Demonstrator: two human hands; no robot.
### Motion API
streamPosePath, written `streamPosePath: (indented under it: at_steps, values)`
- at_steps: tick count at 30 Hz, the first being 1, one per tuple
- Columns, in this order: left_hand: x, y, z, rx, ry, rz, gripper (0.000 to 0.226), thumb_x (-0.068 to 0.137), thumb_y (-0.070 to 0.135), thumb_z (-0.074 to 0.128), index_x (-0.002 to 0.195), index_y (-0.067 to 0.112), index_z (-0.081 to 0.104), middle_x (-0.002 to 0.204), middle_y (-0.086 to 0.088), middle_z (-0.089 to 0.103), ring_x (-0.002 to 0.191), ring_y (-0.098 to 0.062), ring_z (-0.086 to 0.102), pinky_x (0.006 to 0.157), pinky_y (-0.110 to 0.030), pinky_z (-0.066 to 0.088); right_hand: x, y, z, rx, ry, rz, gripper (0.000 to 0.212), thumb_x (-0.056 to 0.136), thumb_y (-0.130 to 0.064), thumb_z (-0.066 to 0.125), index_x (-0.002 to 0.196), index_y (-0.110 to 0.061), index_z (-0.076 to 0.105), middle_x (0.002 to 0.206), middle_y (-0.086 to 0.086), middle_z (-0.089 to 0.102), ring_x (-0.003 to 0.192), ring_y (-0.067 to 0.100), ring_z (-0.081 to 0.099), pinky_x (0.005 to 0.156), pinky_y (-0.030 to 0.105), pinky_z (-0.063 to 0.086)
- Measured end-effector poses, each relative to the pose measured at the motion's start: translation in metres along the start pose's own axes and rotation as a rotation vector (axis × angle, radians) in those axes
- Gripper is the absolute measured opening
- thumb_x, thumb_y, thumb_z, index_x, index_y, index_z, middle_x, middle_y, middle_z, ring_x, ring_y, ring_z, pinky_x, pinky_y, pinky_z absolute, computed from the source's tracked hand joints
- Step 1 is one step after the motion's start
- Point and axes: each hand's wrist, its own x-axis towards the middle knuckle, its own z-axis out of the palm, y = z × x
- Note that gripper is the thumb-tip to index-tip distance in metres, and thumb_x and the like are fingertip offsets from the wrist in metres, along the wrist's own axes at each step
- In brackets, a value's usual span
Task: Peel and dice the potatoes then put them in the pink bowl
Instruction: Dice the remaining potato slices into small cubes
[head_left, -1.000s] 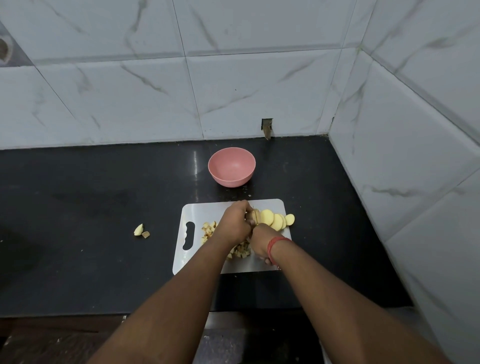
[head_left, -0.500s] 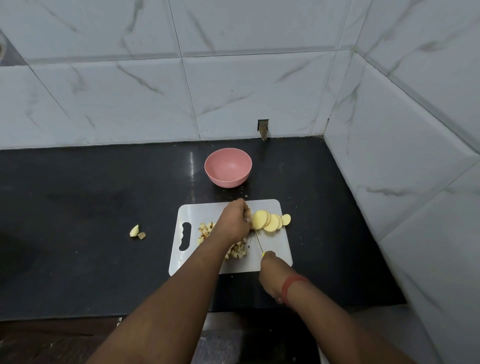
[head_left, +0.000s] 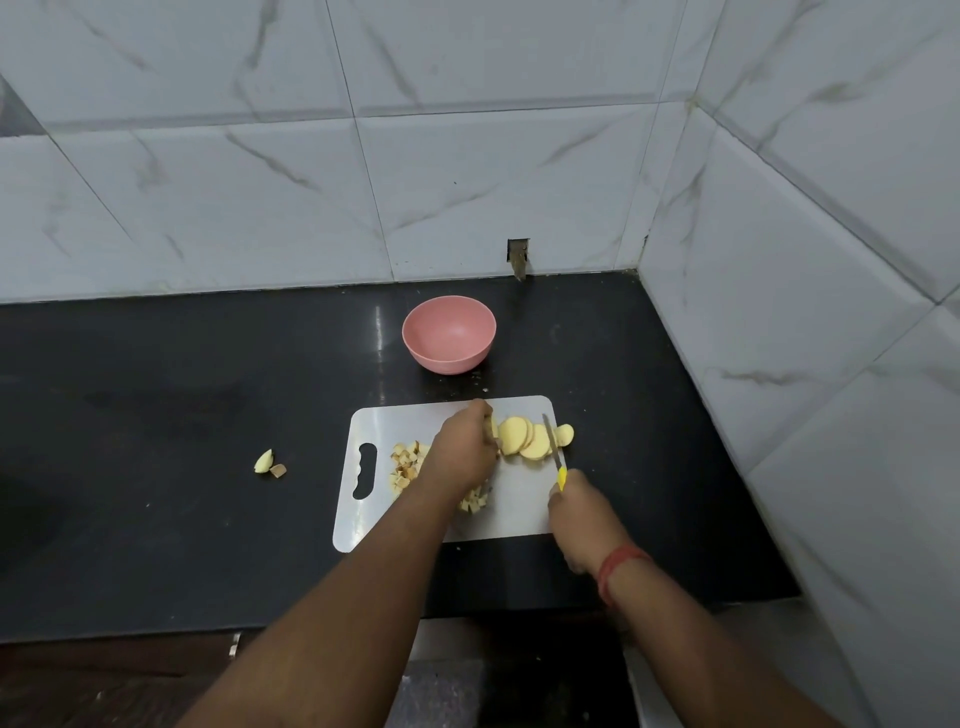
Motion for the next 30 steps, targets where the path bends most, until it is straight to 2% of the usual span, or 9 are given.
streamPosePath:
  at_steps: [2,5,9,13,19,24,26,28,30]
  values:
    - [-0.004,-0.001,0.002,-0.045,0.048,0.000,0.034,0.092,0.014,0.066,0.123,0.019,0.053,0.101,0.002,0.063,0.092,-0.017,0.060,0.086,-0.040,0.054,0.010,0.000,-0.006,0.057,0.072,0.059,0.017,0.099,-0.015,0.031,0.111,-0.008,0.043,0.088,0.009,0.054,0.074,0.023,0.056,0.063,0.032,0.048]
    - [-0.014,0.000,0.005,-0.093,0.139,0.040,0.030,0.092,0.022,0.069,0.116,0.021,0.051,0.106,0.005,0.056,0.092,-0.015,0.057,0.085,-0.036,0.052,0.029,-0.003,-0.017,0.111,0.209,0.080,0.019,0.097,-0.009,0.036,0.113,-0.007,0.047,0.108,0.013,0.054,0.090,0.029,0.058,0.075,0.036,0.049]
    - [-0.029,0.001,0.014,-0.161,0.125,0.132,0.041,0.094,0.028,0.067,0.127,0.015,0.047,0.121,0.003,0.046,0.103,-0.016,0.054,0.091,-0.030,0.045,0.051,-0.009,-0.021,0.038,0.202,0.061,0.036,0.094,-0.002,0.044,0.130,-0.003,0.046,0.131,0.016,0.039,0.099,0.034,0.057,0.083,0.033,0.043]
    - [-0.033,0.004,0.021,-0.175,0.039,0.140,0.048,0.097,0.025,0.064,0.140,0.013,0.045,0.122,0.007,0.037,0.109,-0.010,0.046,0.093,-0.016,0.030,0.063,-0.019,-0.018,-0.011,0.140,-0.001,0.035,0.088,0.003,0.039,0.120,-0.001,0.053,0.128,0.017,0.044,0.105,0.034,0.055,0.089,0.031,0.042]
    - [-0.028,0.007,0.023,-0.197,0.028,0.099,0.049,0.098,0.023,0.061,0.142,0.012,0.043,0.126,0.002,0.037,0.107,-0.010,0.044,0.094,-0.019,0.031,0.071,-0.033,-0.006,0.072,0.089,-0.044,0.037,0.084,0.005,0.053,0.120,-0.002,0.054,0.126,0.012,0.043,0.093,0.024,0.052,0.076,0.023,0.040]
    - [-0.019,0.012,0.020,-0.284,0.041,0.015,0.049,0.099,0.020,0.060,0.143,0.012,0.041,0.136,-0.004,0.037,0.106,-0.010,0.045,0.093,-0.017,0.031,0.086,-0.041,-0.007,0.098,0.049,-0.083,0.053,0.082,0.000,0.064,0.133,-0.006,0.052,0.134,0.010,0.043,0.113,0.026,0.053,0.097,0.028,0.043]
    - [-0.017,0.013,0.020,-0.309,0.056,-0.003,0.049,0.099,0.020,0.060,0.143,0.011,0.041,0.138,-0.005,0.037,0.108,-0.009,0.043,0.094,-0.018,0.031,0.094,-0.041,-0.010,0.082,0.042,-0.101,0.043,0.078,0.000,0.064,0.120,-0.007,0.061,0.127,0.010,0.052,0.107,0.026,0.057,0.086,0.026,0.044]
    - [-0.016,0.012,0.021,-0.325,0.085,-0.006,0.048,0.098,0.020,0.061,0.142,0.010,0.044,0.138,-0.006,0.040,0.108,-0.009,0.044,0.095,-0.018,0.032,0.099,-0.037,-0.015,0.052,0.051,-0.116,0.032,0.078,0.003,0.053,0.106,-0.008,0.064,0.116,0.013,0.059,0.098,0.027,0.058,0.076,0.025,0.041]
    - [-0.018,0.010,0.023,-0.348,0.130,-0.015,0.045,0.097,0.022,0.063,0.139,0.011,0.047,0.135,-0.006,0.043,0.106,-0.008,0.045,0.094,-0.018,0.033,0.099,-0.032,-0.021,0.078,0.069,-0.109,0.037,0.082,0.006,0.045,0.110,-0.009,0.063,0.112,0.012,0.062,0.097,0.026,0.058,0.077,0.028,0.043]
